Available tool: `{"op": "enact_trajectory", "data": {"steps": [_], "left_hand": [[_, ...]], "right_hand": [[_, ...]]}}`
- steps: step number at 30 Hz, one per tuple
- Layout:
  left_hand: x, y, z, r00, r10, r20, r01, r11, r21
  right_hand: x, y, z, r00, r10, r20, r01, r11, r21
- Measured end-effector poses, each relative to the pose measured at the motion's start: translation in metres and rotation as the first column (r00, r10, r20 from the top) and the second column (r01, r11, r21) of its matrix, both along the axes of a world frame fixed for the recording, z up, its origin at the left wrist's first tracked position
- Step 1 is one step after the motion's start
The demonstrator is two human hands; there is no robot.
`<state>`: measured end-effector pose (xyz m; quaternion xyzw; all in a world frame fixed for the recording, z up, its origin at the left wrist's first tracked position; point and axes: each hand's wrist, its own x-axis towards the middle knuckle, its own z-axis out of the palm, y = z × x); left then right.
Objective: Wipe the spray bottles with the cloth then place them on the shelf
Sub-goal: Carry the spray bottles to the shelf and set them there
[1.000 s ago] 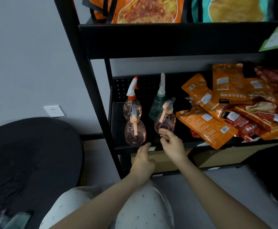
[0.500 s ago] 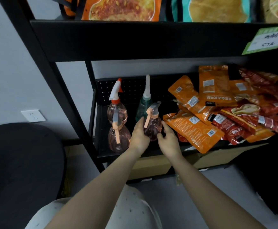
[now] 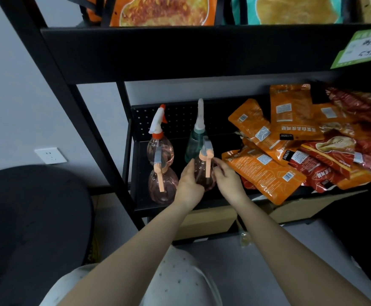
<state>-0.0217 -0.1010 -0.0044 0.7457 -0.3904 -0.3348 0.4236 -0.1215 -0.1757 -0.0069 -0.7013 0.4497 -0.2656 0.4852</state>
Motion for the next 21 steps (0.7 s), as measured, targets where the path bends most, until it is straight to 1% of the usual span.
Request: {"op": "enact_trajectory", "data": {"steps": [4, 11, 17, 21], "left_hand": [[-0.008, 0.016, 0.017, 0.999, 0.030, -0.017, -0.029, 0.998, 0.064], [-0.015, 0.028, 0.020, 0.999, 0.051, -0.007, -0.050, 0.994, 0.100], [-0.013, 0.032, 0.028, 1.000, 0.010, 0.015, -0.012, 0.990, 0.141], [-0.008, 0.035, 0.028, 1.000, -0.018, -0.013, 0.020, 0.990, 0.137]], "right_hand": [[0.000, 0.005, 0.001, 0.999, 0.033, -0.026, -0.032, 0.999, 0.013], [-0.002, 0.014, -0.001, 0.998, 0.056, -0.030, -0.056, 0.998, 0.011], [-0.001, 0.015, 0.000, 0.997, 0.069, -0.028, -0.068, 0.997, 0.026], [0.002, 0.014, 0.001, 0.997, 0.082, -0.016, -0.081, 0.996, 0.037]]}}
